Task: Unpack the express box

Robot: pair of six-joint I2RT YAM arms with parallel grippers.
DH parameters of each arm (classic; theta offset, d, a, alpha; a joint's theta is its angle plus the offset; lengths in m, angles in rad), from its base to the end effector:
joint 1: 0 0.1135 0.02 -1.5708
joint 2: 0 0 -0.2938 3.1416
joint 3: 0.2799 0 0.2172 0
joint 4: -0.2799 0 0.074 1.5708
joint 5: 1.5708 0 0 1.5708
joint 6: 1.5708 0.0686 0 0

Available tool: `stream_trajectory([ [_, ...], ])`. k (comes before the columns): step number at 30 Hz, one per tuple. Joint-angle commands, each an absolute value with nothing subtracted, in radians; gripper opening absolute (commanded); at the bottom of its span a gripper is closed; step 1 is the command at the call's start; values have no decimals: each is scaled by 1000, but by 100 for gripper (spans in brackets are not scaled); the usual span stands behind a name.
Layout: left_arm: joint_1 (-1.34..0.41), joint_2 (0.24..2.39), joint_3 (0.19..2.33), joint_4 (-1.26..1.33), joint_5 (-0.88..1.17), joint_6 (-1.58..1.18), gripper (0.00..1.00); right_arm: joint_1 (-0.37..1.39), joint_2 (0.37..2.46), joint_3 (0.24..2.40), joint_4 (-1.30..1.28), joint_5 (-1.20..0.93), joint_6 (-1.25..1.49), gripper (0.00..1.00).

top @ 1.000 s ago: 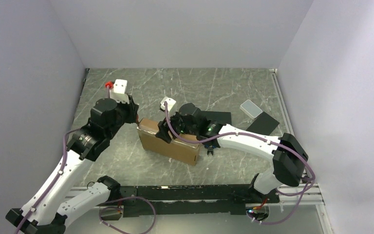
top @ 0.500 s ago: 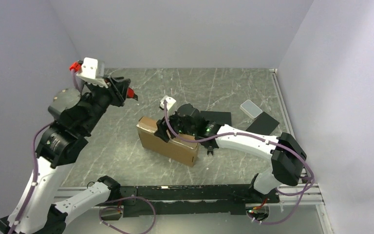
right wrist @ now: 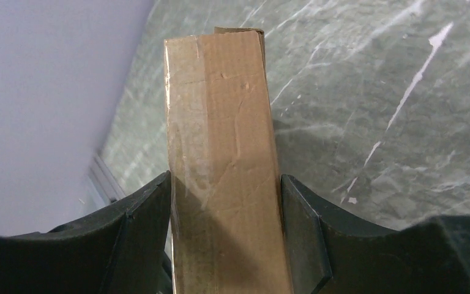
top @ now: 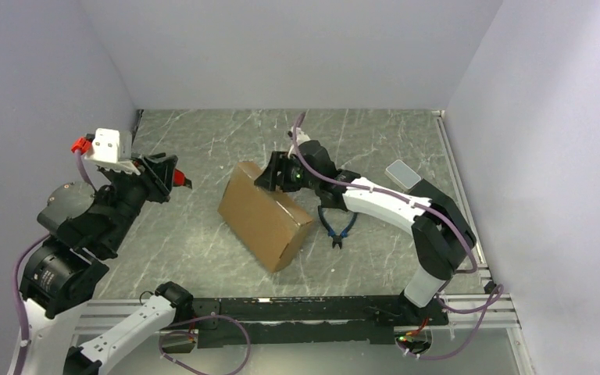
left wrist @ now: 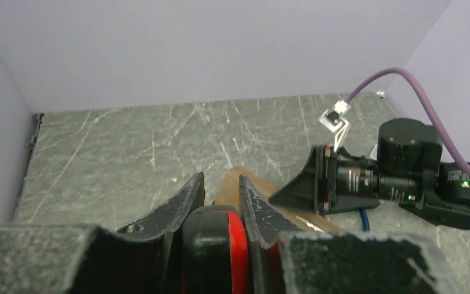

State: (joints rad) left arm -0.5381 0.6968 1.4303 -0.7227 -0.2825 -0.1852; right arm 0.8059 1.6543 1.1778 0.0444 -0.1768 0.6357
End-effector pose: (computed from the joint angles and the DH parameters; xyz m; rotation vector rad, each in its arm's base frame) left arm 0.0523 -0.0089 0.4879 0.0529 1.5701 -0.3494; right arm 0.2586 0.2869 0.3046 -0.3069 2.1503 1.0605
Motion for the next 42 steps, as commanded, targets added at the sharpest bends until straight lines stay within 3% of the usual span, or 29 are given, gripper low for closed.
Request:
stream_trajectory([
  [1,-540,684,1410,-748,-309,-219,0,761,1677,1113,222,-136,998,62],
  [5,-540,675,1394,-756,-312,-228,0,780,1676,988,452,70,1237,65],
  [10,-540,661,1349,-756,-313,-251,0,893,1689,983,486,317,1366,88],
  [13,-540,658,1311,-748,-309,-265,0,951,1695,1018,439,344,1329,99],
  [18,-539,665,1254,-712,-269,-301,0,971,1639,970,363,265,1182,100],
  [22,-539,684,1223,-687,-240,-319,0,967,1575,897,225,240,906,100],
  [26,-540,706,1201,-663,-228,-329,0,907,1510,809,113,13,621,100],
  [31,-540,747,1185,-638,-213,-332,0,938,1290,648,26,-59,336,99],
  [37,-540,753,1161,-614,-225,-321,0,1179,1085,476,229,-50,-27,100],
  [42,-539,652,1087,-513,-189,-303,0,1241,1118,426,478,-2,-374,100],
])
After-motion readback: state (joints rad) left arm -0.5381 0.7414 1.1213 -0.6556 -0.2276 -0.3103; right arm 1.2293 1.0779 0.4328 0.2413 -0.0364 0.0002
